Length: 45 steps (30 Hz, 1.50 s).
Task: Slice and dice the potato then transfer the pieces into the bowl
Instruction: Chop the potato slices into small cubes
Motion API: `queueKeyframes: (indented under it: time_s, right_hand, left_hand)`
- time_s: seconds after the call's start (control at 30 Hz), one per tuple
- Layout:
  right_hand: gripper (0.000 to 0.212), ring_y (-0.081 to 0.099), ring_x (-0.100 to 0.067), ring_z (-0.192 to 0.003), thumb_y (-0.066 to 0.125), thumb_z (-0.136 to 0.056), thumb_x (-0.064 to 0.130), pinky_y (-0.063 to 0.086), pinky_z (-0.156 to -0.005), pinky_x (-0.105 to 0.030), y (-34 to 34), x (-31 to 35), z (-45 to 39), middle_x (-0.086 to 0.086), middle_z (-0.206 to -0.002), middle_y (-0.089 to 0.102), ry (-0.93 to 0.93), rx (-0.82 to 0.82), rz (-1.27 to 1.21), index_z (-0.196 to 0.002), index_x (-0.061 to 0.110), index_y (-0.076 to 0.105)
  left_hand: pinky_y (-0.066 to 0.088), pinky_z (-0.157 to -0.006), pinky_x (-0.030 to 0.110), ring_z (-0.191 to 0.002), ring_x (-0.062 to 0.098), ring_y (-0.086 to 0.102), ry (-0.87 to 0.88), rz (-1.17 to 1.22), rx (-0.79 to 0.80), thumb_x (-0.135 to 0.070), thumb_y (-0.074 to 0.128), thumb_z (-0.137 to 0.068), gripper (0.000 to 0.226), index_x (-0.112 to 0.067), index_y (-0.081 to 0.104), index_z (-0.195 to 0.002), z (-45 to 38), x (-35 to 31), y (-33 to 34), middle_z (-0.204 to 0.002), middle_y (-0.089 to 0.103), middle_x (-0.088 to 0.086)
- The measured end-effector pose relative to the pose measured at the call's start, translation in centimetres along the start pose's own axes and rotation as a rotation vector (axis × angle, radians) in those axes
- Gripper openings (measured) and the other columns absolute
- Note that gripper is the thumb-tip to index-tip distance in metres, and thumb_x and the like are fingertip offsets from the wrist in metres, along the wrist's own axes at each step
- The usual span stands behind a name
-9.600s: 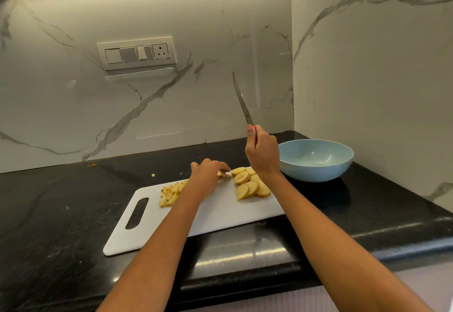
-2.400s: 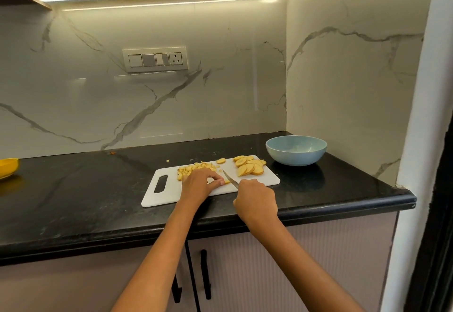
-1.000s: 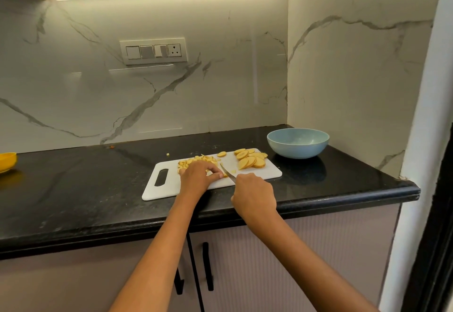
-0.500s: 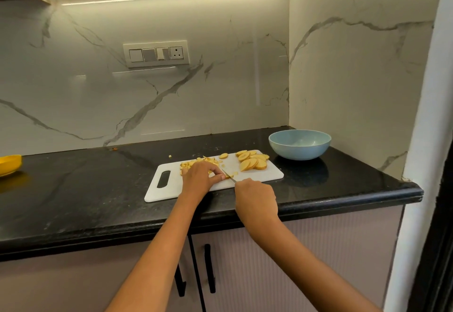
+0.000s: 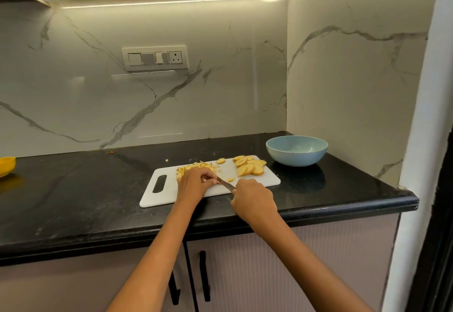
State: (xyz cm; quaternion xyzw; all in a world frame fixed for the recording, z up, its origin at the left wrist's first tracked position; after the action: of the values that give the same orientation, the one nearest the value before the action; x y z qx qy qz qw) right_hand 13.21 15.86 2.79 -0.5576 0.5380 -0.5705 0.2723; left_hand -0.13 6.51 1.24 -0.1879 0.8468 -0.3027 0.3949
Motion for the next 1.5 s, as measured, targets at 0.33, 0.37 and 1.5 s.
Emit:
queueKeyframes:
  time_s: [0.33, 0.37, 1.5]
  right_hand:
    - [0.029, 0.059, -0.021, -0.101, 0.049, -0.096, 0.020, 0.047, -0.085, -0.030, 0.0, 0.4, 0.2, -0.009, -0.115, 0.058, -0.034, -0.027, 0.078, -0.123, 0.010, 0.051]
    - [0.028, 0.059, -0.022, -0.101, 0.049, -0.096, 0.019, 0.046, -0.084, -0.030, 0.0, 0.6, 0.0, -0.009, -0.115, 0.058, -0.045, -0.031, 0.101, -0.123, 0.010, 0.051]
    - [0.040, 0.059, -0.014, -0.067, 0.043, -0.100, 0.023, 0.050, -0.066, -0.031, -0.1, -3.3, -8.5, -0.007, -0.083, 0.070, -0.167, -0.526, -0.495, -0.138, 0.011, 0.046]
  left_hand:
    - [0.037, -0.087, 0.037, -0.082, 0.007, 0.047, -0.016, -0.128, 0.026, -0.027, 0.067, -0.083, 0.006, -0.023, 0.073, -0.084, -0.2, 0.2, 0.1, -0.083, 0.061, -0.013]
    - [0.035, -0.087, 0.037, -0.081, 0.006, 0.046, -0.015, -0.135, 0.033, -0.028, 0.067, -0.084, 0.006, -0.024, 0.073, -0.084, -0.3, 0.2, 0.0, -0.082, 0.060, -0.014]
    - [0.034, -0.089, 0.034, -0.100, 0.010, 0.047, 0.341, -0.238, 0.219, -0.039, 0.056, -0.088, 0.016, -0.030, 0.065, -0.099, -2.9, -1.5, 2.8, -0.104, 0.061, -0.014]
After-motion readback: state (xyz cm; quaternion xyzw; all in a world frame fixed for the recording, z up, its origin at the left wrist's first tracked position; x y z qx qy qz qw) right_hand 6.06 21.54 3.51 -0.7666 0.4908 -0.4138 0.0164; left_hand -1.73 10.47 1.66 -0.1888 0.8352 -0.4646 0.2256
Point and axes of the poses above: each hand's wrist, its own z-axis away from the middle knuckle, its own y-axis out of the palm, x = y × z, the point moved 4 cm from there along -z, towards the middle knuckle
